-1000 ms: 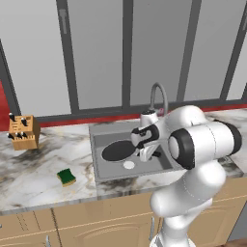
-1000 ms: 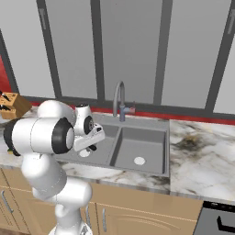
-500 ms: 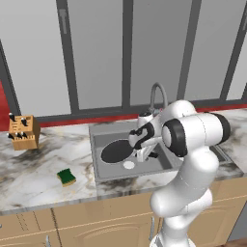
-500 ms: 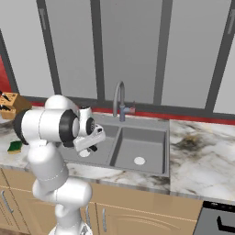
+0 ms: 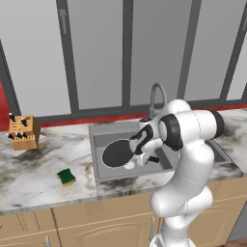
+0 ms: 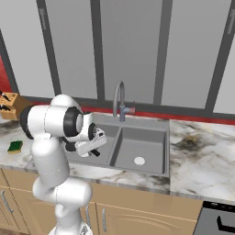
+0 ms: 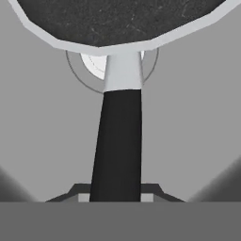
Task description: Pick the pan and sponge and place them into the sink. Then turn on the water.
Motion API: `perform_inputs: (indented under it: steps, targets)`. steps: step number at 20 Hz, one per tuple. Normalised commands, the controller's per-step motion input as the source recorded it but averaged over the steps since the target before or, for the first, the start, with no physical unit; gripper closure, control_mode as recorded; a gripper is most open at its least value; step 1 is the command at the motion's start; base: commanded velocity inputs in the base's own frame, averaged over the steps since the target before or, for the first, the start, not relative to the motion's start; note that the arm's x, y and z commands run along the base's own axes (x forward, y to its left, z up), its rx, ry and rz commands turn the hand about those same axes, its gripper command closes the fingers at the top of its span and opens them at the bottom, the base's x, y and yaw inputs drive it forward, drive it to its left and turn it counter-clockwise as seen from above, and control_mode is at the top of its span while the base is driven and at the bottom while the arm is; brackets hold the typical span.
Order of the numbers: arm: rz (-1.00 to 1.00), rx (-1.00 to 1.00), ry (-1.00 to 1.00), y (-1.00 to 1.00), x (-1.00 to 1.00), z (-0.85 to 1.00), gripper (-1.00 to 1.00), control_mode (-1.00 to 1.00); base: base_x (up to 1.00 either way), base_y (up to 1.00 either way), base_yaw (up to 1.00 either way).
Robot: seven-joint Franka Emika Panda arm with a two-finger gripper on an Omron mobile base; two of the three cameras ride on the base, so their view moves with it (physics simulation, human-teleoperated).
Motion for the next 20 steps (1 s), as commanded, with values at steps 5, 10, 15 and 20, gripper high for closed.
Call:
perform_inputs:
  steps: [5,10,15,20]
  targets:
    - [0.04,0.01,0.04,0.39,0.09,-0.16,1.0,-1.0,0.0,0.0,0.0]
    - [0.04,0.01,0.03,0.48,-0.02,-0.16,1.0,-1.0,0.0,0.0,0.0]
    - [0.05,0.02,0.04,0.28,0.02,-0.13,1.0,-1.0,0.0,0.0,0.0]
    - [0.06,0.03,0.04,0.09,0.12,-0.11,-1.0,-1.0,0.0,0.0,0.0]
